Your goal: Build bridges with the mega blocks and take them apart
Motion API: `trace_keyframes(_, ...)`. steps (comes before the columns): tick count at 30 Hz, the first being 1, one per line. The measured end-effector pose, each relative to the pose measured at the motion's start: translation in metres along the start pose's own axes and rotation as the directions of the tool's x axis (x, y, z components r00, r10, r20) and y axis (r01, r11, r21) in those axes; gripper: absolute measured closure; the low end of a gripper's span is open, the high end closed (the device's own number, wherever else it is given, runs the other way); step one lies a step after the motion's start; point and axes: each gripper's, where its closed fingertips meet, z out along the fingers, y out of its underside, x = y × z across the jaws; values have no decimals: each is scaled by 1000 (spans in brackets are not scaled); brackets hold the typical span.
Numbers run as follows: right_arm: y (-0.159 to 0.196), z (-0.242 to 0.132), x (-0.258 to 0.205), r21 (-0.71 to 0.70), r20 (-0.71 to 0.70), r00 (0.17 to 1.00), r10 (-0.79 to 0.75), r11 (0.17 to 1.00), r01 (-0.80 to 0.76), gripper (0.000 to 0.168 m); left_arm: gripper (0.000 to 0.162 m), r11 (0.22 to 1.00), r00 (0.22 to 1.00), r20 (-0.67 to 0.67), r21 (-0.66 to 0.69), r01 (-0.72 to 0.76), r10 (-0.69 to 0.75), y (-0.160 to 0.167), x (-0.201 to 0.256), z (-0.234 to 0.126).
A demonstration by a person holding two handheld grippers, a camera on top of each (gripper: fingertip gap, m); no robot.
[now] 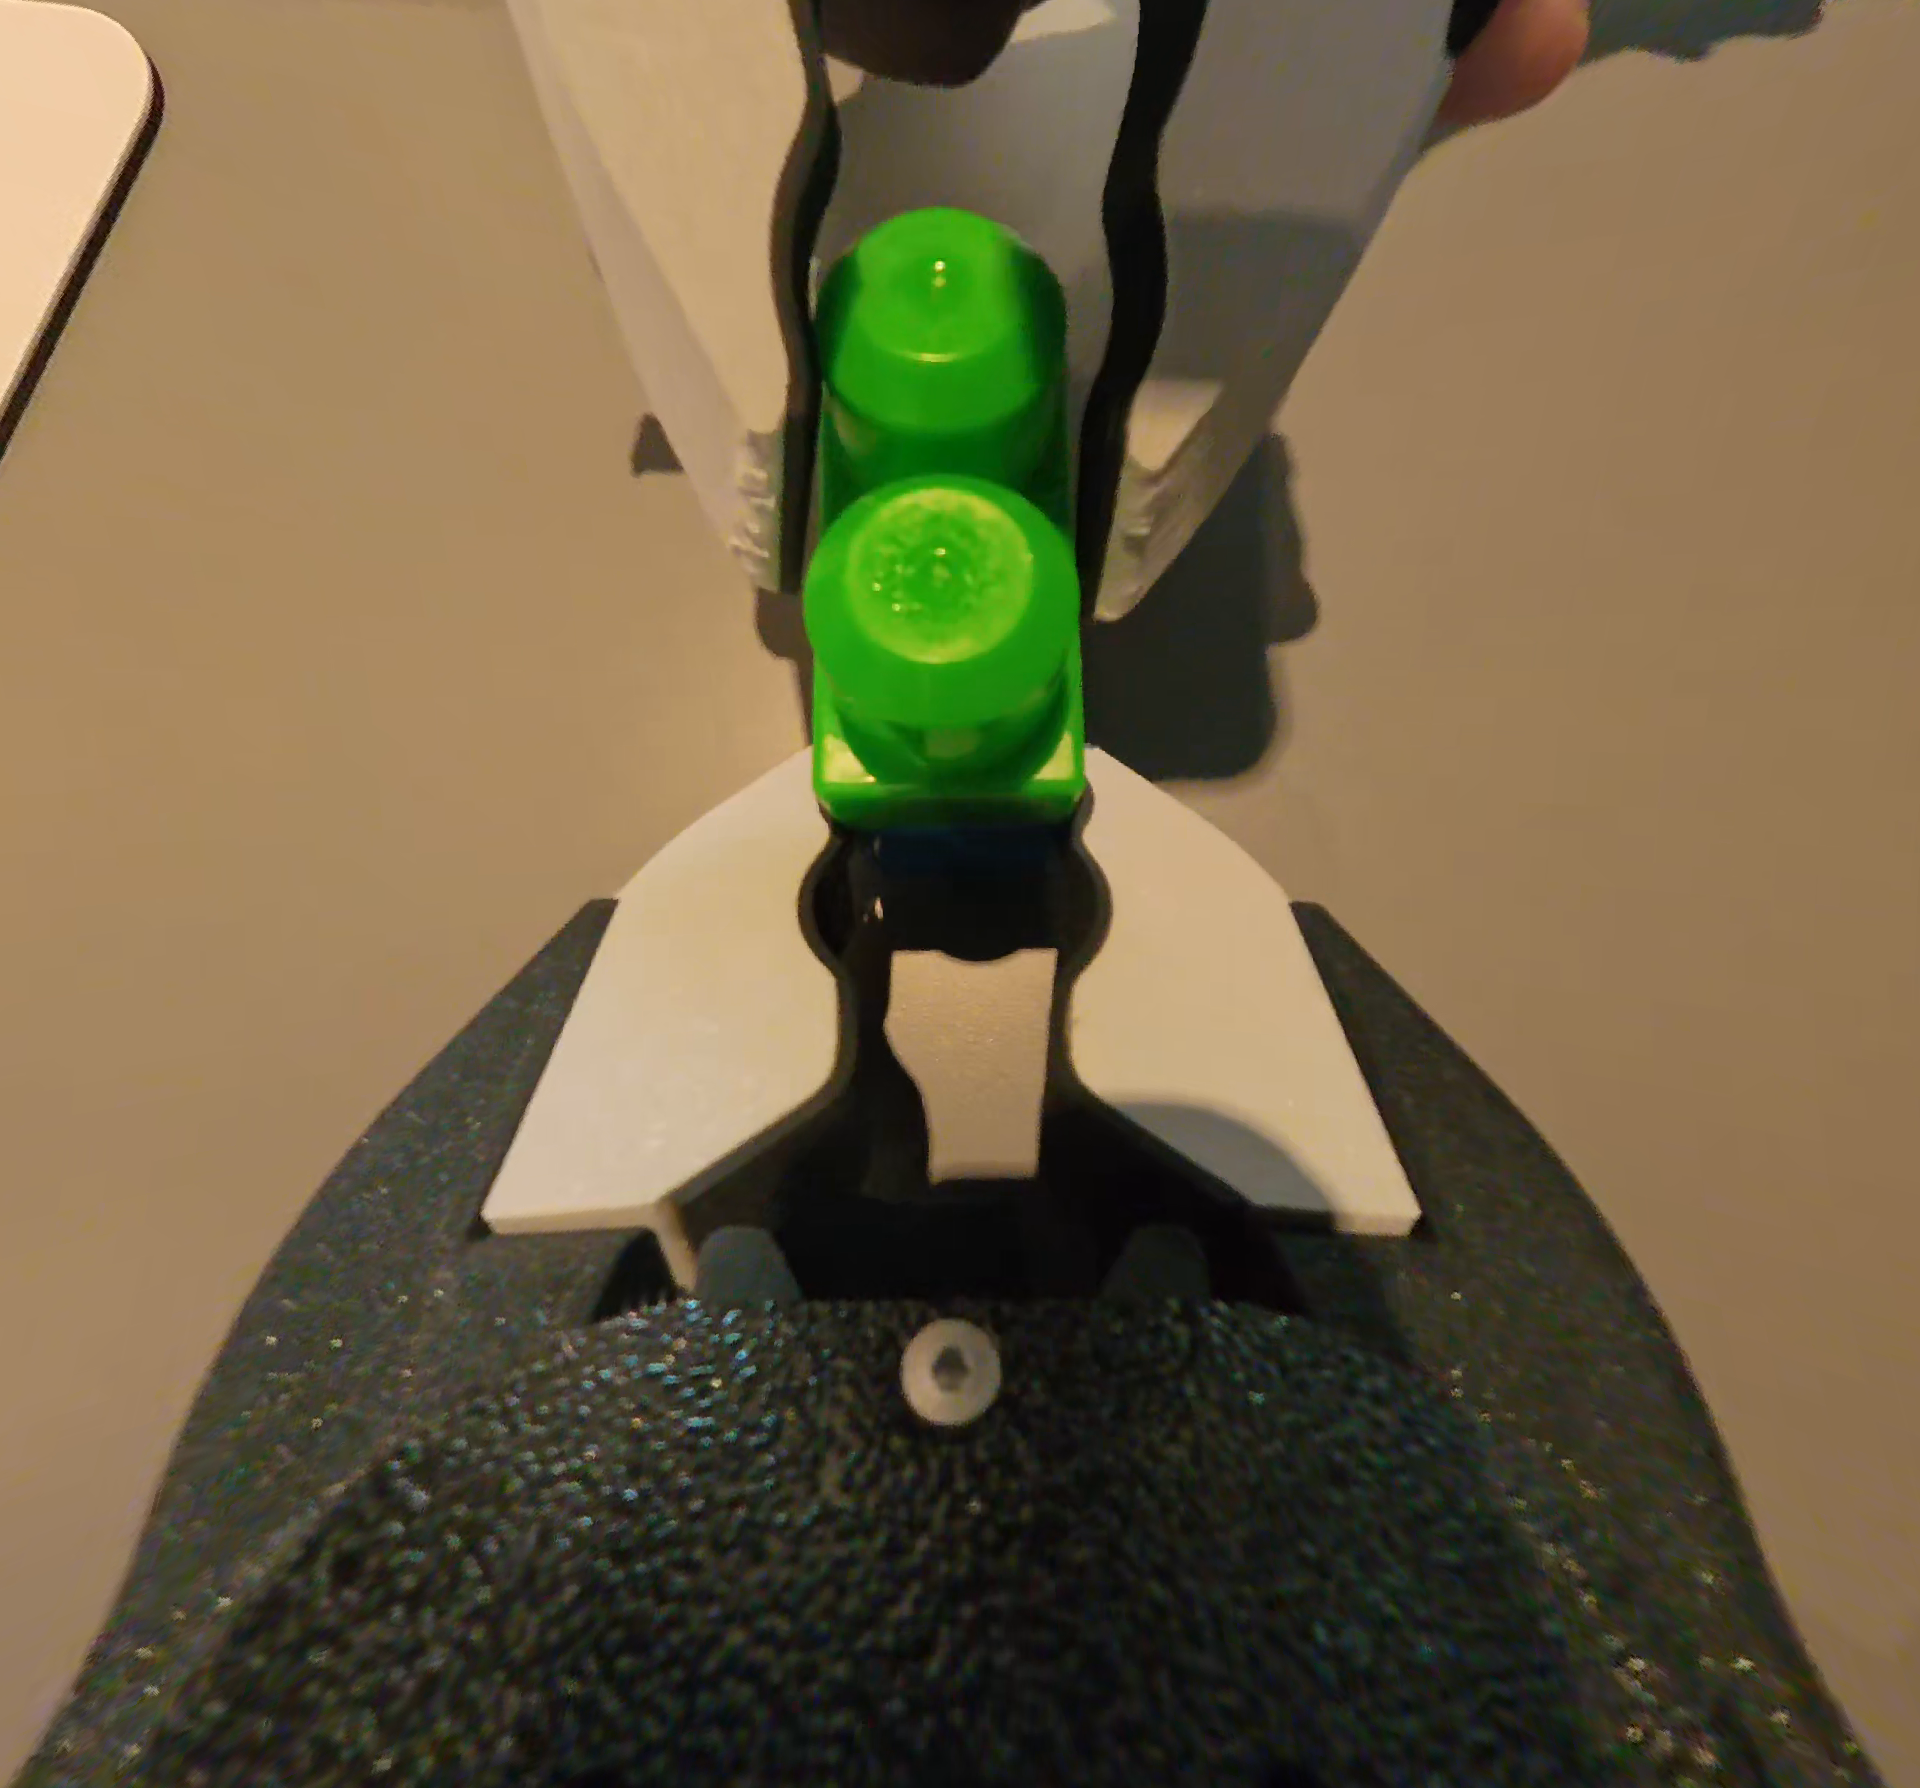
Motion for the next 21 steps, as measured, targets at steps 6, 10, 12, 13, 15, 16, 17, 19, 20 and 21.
trace_keyframes(6, -8, -5, 2, 86, 28, 998, 59, 994, -61, 143, 125, 1000, 1000, 3, 1, 1, -1, 0, 0, 0)
trace_keyframes(10, -13, -9, 2, 89, 38, 997, 61, 994, -64, 147, 125, 1000, 1000, 7, 2, 5, -5, 0, 0, 0)
trace_keyframes(12, -10, -8, 1, 36, 19, 999, 32, 999, -33, 148, 125, 1000, 1000, 7, 2, 6, -6, 0, 0, 0)
trace_keyframes(13, -8, -7, 2, 7, 7, 1000, 13, 1000, -13, 147, 125, 1000, 1000, 7, 2, 6, -6, 1, -1, 0)
trace_keyframes(15, -7, -6, 2, -21, -6, 1000, -1, 1000, 1, 147, 125, 1000, 1000, 4, 2, 7, -7, 1, 0, -1)
trace_keyframes(16, -7, -5, 2, -27, -7, 1000, 3, 1000, -3, 147, 125, 1000, 1000, 5, 2, 6, -6, 1, 0, 0)
trace_keyframes(17, -7, -5, 2, -28, -10, 1000, 6, 1000, -6, 147, 125, 1000, 1000, 4, 2, 7, -7, 1, 0, -1)
trace_keyframes(19, -6, -4, 2, -23, -13, 1000, 23, 999, -23, 146, 125, 1000, 1000, 2, 1, 7, -7, 1, 0, -1)
trace_keyframes(20, -6, -4, 2, -21, -10, 999, 40, 999, -41, 146, 125, 1000, 1000, 1, 1, 7, -7, 1, 0, -1)
trace_keyframes(21, -6, -4, 2, -19, -8, 998, 54, 998, -54, 146, 125, 1000, 1000, 0, 0, 7, -7, 1, 0, -1)
